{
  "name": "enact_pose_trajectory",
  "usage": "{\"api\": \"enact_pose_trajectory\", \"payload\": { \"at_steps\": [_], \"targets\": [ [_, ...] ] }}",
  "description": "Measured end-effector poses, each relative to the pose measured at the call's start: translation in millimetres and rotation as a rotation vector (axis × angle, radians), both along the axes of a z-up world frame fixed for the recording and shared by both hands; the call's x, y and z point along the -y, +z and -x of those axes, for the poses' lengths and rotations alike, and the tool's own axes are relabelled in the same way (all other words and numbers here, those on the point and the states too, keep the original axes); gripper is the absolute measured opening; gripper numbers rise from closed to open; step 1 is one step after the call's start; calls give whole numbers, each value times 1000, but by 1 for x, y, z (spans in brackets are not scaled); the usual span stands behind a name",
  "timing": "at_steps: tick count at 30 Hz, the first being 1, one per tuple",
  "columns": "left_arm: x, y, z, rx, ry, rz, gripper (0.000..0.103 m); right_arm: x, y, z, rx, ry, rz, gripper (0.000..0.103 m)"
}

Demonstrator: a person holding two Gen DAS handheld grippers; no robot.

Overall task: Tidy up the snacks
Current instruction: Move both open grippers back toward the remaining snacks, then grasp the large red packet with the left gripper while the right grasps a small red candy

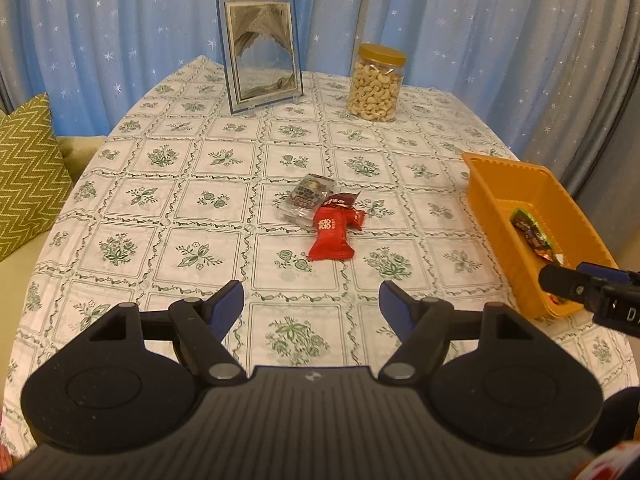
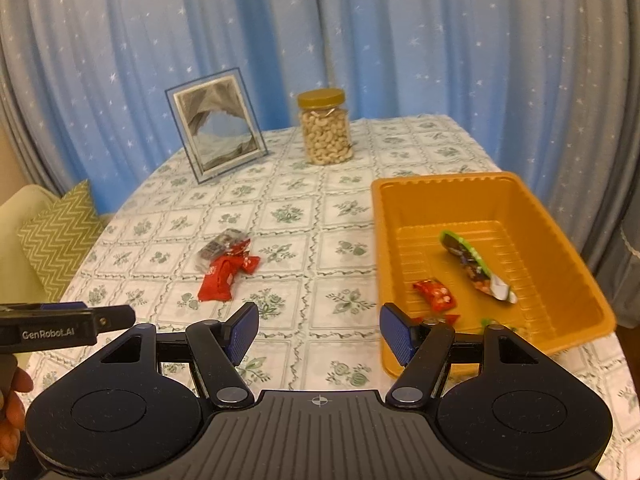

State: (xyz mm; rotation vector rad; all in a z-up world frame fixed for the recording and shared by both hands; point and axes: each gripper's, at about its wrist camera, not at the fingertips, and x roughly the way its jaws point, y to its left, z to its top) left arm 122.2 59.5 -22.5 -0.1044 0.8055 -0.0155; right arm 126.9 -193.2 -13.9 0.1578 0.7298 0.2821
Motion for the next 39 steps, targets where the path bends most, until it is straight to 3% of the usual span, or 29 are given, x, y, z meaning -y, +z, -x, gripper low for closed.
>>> {"api": "enact_pose_trajectory", "payload": {
  "at_steps": [15,18,25,30,32,39],
  "targets": [
    [-9,-38,-60,-21,-34,27,68,-39,-44,-61,-51,75,29,67],
    [-6,-46,-72,-19,-55,42,64,-40,-51,-70,-42,66,48,67],
    [5,-65,-103,-13,-97,46,42,-41,-60,-80,-22,60,66,67],
    [10,-78,-125,-27,-125,41,37,-43,-64,-83,-15,62,77,67],
    [12,-82,-130,-35,-129,40,28,-43,-66,-84,-18,65,77,67],
    [9,-79,-121,-54,-155,10,23,-52,-71,-90,-24,110,79,67]
  ]
}}
